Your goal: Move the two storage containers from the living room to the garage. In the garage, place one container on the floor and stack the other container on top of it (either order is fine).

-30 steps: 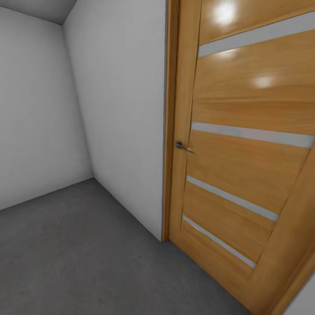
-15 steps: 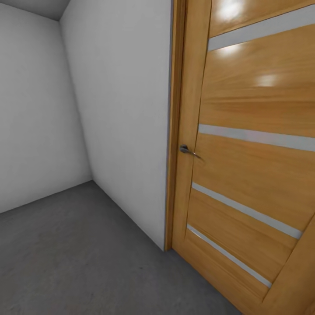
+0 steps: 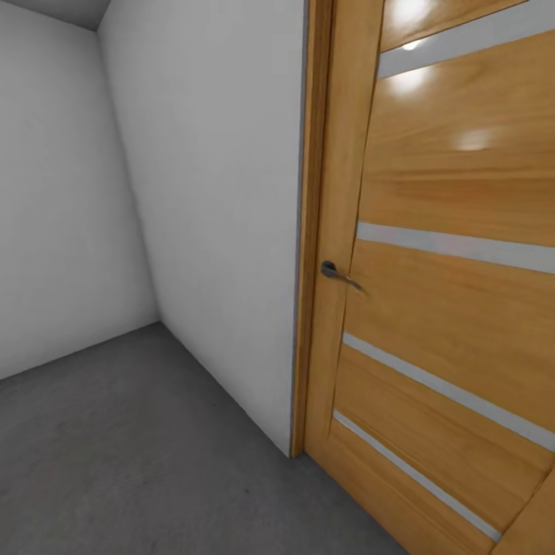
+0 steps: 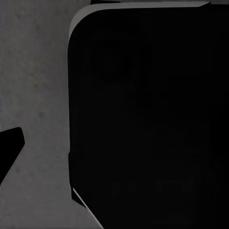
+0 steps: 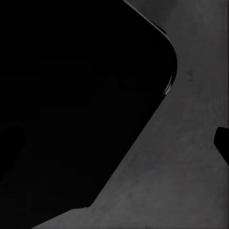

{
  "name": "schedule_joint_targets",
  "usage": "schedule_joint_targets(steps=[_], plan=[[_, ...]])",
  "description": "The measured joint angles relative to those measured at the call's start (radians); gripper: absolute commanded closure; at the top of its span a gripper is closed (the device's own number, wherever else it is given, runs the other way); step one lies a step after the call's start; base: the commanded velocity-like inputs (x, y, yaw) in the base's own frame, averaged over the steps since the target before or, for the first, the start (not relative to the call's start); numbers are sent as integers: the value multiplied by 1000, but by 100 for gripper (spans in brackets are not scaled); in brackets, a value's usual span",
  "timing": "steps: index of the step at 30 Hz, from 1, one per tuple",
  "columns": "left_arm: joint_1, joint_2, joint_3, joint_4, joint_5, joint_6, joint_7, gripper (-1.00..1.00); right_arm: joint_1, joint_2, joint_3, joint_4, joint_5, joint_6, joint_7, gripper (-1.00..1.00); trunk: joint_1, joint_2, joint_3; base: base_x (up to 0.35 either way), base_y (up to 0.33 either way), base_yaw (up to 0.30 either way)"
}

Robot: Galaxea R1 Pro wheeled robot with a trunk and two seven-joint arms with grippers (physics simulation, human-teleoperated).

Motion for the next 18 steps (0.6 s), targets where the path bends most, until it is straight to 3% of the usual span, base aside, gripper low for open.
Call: schedule_joint_targets(steps=[6, 18], plan=[[0, 0, 0, -1, 0, 0, 0, -100, 0, 0, -2, 0, 0, 1, 0, -100, 0, 0, 0, 22, 0, -132], [0, 0, 0, -1, 0, 0, 0, -100, 0, 1, -2, 0, 0, 0, 0, -100, 0, 0, 0, 1, 0, -255]])
